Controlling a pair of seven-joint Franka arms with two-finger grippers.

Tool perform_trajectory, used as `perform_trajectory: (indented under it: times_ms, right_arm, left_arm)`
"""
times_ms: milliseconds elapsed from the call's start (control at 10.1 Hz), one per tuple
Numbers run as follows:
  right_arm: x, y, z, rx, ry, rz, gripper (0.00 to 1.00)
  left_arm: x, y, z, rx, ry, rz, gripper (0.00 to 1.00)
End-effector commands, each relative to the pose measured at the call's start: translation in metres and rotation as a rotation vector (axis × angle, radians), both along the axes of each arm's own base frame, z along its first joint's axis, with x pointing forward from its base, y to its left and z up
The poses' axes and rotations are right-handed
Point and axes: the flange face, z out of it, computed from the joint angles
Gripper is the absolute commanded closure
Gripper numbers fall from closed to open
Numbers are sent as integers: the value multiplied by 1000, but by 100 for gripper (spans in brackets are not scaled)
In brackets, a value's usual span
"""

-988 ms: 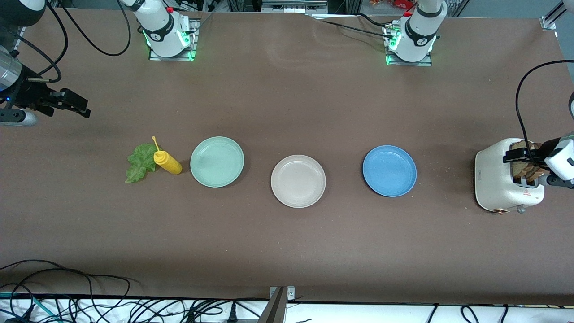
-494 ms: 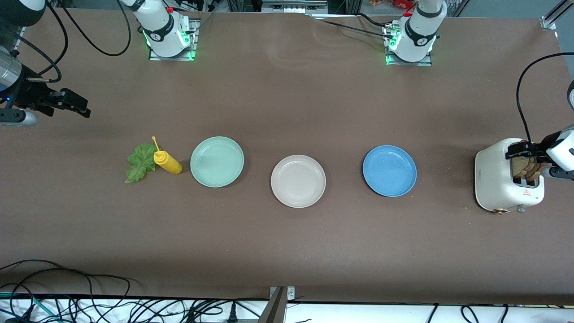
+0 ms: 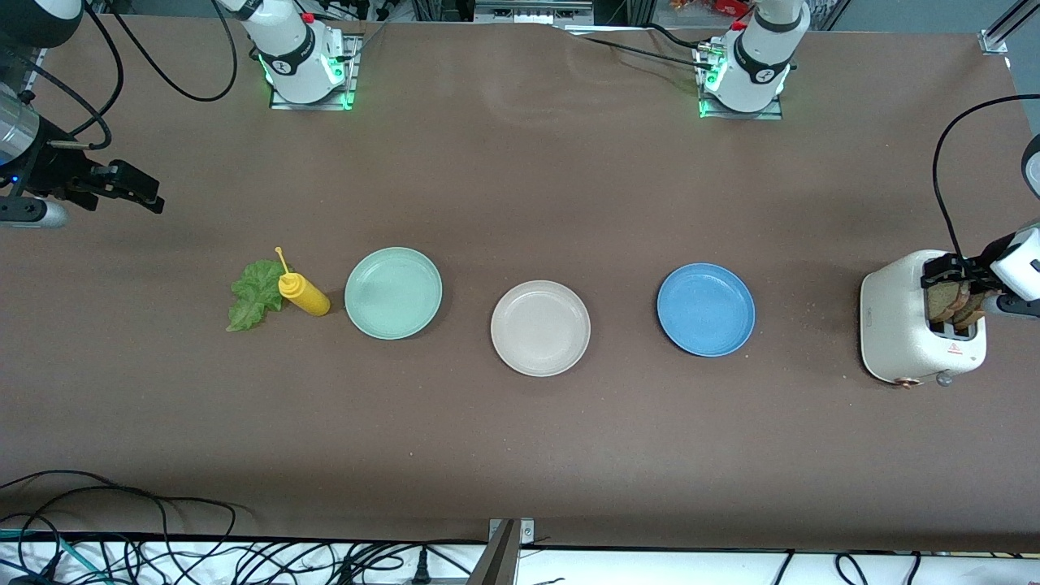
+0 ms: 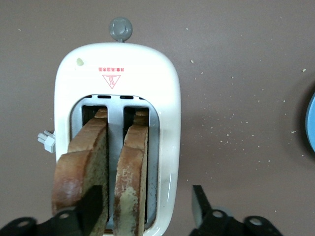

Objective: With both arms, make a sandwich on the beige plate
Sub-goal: 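Lower the left gripper and grasp one bread slice in the toaster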

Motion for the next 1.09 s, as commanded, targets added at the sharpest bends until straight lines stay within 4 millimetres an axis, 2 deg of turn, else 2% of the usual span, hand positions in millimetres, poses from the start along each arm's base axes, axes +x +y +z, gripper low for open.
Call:
perform_trajectory:
  times_ms: [0,99,296,593,790,889,988]
  right_arm:
    - [2,2,6,-1,5,-6,0]
    - [2,1,6,-1,3,-7,0]
    - [2,1,6,-3,5,-7,0]
    - [2,1,6,-3,5,-7,0]
    - [2,1,6,-3,5,-7,0]
    - [2,1,6,-3,5,-5,0]
    - [2,1,6,-3,5,-5,0]
  left_arm:
    - [-12,7,9,22,-10,-15,87]
    - [-12,8,8,20,-7,-50,100]
    - [-14,13,7,16,-3,-92,100]
    - [-8,13,19,20,-12,-103,100]
    - [-2,12,38,21,-11,-106,100]
    - [5,8,56,18,-1,-115,100]
    - [15,-6,76,4,34,-139,100]
